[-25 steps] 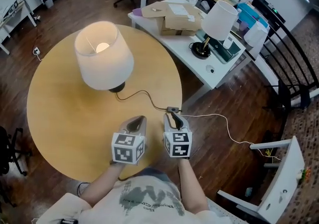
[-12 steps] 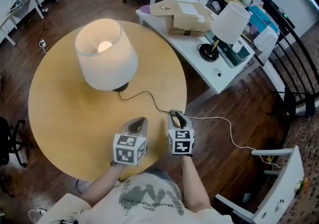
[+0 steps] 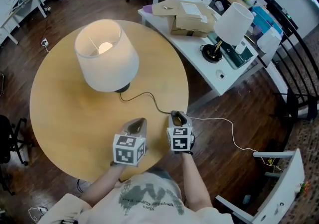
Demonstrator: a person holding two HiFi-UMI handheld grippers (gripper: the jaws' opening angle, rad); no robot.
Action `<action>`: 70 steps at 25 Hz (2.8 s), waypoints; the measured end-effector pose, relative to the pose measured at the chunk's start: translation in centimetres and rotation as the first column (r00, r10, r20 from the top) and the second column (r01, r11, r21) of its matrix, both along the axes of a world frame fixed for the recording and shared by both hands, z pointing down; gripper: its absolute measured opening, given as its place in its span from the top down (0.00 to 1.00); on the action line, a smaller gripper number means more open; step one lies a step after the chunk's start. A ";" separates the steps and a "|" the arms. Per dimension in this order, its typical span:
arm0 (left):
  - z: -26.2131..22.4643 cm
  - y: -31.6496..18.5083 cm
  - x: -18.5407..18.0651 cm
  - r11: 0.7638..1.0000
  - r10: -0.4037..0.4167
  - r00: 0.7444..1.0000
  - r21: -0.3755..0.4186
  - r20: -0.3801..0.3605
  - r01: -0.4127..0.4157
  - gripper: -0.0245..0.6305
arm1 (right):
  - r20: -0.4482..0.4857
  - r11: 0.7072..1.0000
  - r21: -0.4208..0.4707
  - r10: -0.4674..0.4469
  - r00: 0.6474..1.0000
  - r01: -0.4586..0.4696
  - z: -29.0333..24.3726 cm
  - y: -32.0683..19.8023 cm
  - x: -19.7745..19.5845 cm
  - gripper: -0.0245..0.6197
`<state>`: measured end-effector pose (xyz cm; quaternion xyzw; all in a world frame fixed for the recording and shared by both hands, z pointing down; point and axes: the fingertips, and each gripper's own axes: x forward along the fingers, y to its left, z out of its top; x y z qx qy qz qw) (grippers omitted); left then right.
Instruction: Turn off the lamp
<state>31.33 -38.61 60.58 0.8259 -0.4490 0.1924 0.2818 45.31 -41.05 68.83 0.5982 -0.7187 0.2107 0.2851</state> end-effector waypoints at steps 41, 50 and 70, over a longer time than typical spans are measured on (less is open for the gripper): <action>-4.9 3.0 -3.7 0.995 -0.037 0.999 0.087 -0.019 0.039 0.97 | 0.008 0.997 0.067 0.024 1.000 -0.024 -5.5 2.3 -2.5 0.89; -7.9 6.2 -7.0 0.988 -0.005 0.999 0.154 -0.033 0.010 0.97 | 0.049 0.987 0.154 0.040 0.998 -0.047 -10.6 6.0 -7.0 0.90; -12.6 18.1 -14.7 0.964 0.057 0.992 0.266 -0.109 -0.026 0.97 | 0.094 0.943 0.333 -0.032 0.995 -0.001 -20.2 20.9 -20.6 0.96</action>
